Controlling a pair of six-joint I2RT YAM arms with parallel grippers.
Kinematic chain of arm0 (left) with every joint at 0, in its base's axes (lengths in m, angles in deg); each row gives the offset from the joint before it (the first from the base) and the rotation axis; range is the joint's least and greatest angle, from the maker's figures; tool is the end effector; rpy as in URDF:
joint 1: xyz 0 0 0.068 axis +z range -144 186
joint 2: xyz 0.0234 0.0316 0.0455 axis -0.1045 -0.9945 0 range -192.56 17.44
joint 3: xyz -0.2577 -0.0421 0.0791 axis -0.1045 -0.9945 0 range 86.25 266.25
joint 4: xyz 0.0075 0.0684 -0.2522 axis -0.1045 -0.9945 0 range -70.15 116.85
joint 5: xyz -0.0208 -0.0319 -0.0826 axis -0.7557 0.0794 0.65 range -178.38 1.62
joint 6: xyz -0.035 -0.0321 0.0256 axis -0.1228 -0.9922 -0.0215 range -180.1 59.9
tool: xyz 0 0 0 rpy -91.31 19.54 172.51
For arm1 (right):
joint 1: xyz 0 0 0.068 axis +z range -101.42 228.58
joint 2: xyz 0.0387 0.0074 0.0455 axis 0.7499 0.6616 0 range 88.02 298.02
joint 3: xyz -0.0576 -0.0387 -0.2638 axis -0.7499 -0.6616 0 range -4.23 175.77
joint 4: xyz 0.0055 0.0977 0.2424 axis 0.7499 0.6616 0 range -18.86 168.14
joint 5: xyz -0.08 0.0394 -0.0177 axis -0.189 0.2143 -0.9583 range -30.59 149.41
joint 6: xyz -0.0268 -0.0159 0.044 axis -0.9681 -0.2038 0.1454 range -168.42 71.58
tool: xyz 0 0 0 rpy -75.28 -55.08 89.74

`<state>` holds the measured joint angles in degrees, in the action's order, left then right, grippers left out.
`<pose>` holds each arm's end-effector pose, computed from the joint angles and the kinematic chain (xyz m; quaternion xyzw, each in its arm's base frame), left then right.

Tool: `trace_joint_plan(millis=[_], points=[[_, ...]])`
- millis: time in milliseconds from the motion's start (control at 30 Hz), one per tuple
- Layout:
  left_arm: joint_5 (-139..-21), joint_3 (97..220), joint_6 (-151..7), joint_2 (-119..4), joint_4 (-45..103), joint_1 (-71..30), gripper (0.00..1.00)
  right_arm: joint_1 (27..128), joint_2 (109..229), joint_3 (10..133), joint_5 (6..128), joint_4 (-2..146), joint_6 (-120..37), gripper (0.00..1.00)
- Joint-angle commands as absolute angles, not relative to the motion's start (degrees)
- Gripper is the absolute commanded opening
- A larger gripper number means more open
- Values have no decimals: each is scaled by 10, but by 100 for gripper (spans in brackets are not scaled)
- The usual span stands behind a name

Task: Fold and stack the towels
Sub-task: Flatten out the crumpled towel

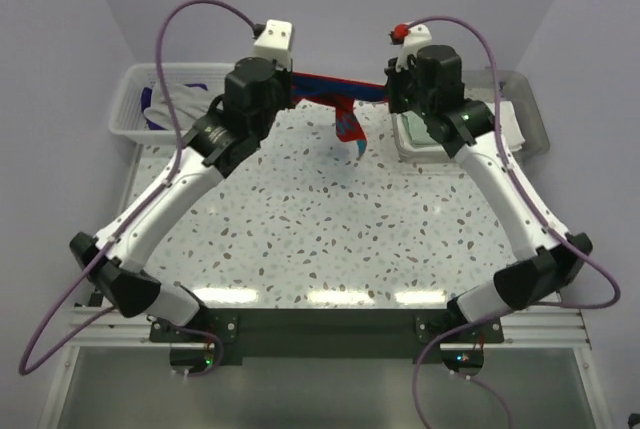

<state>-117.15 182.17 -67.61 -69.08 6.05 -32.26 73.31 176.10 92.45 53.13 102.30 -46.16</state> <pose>0.2767 -0.1965 0.4554 0.0470 0.7645 -0.0614 0.6400 0.3153 0.1409 0.4314 -0.1319 0.8205 0.0850 0.5497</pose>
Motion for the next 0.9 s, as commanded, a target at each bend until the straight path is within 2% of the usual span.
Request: trace_joint_plan(millis=[0,233,400,633,800,867], points=[[-1142,1823,-615,-610,90,-322,0,733,1684,927,558,1019,-510,0],[-985,1772,-605,-464,82,-324,0,733,1534,862,619,1045,-560,0],[-955,1818,-605,-415,32,-324,0,734,1471,893,643,1087,-578,0],[-1017,1878,-626,-440,-15,-323,0,733,1494,983,620,1117,-596,0],[-1136,1809,-620,-512,12,-320,0,733,1555,947,566,1079,-595,0],[-1146,1785,-619,-546,38,-306,0,734,1581,926,534,1050,-595,0]])
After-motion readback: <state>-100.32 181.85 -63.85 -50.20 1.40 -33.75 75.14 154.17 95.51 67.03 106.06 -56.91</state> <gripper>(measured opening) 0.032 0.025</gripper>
